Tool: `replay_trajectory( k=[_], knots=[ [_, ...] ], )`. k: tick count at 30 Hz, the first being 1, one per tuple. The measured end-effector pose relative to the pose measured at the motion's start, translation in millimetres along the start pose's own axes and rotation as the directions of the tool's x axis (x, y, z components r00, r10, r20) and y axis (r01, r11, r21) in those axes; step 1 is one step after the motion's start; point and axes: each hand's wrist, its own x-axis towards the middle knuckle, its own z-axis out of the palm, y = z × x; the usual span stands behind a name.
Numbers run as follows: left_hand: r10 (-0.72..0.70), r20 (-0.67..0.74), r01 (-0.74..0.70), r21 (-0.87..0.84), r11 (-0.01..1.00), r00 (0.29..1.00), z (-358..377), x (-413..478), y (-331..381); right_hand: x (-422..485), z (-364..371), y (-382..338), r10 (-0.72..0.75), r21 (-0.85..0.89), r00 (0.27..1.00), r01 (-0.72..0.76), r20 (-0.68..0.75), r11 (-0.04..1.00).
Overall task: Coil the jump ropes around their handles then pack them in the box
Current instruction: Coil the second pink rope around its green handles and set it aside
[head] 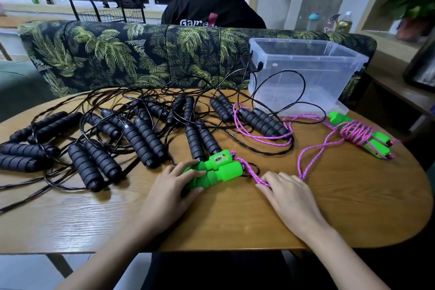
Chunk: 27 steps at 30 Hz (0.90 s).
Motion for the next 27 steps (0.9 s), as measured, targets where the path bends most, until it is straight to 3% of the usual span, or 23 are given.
replay_trajectory(
  k=[8,15,18,22,27],
  knots=[
    [-0.039,0.011,0.039,-0.052,0.998,0.999,-3.4,1.0,1.0,-9.2,9.4,-77.1,-0.069,-0.04,0.989,0.064,-0.131,0.997],
    [-0.022,0.012,0.023,-0.029,0.999,1.0,-6.8,2.9,1.9,-11.4,9.7,-143.1,-0.089,-0.138,0.991,0.074,-0.101,0.988],
    [-0.014,0.062,0.014,0.004,1.0,0.998,-12.3,4.5,4.6,-13.1,9.1,-158.9,-0.088,-0.154,0.994,0.077,-0.064,0.985],
    [-0.102,0.205,0.112,-0.035,0.993,0.973,-27.9,9.0,16.6,-11.9,9.7,-161.0,-0.106,-0.169,0.994,0.099,-0.029,0.981],
    [-0.091,0.235,0.044,0.196,0.98,0.968,-22.2,15.5,24.1,-14.5,2.7,-151.7,-0.178,-0.123,0.984,0.174,-0.024,0.977]
  ],
)
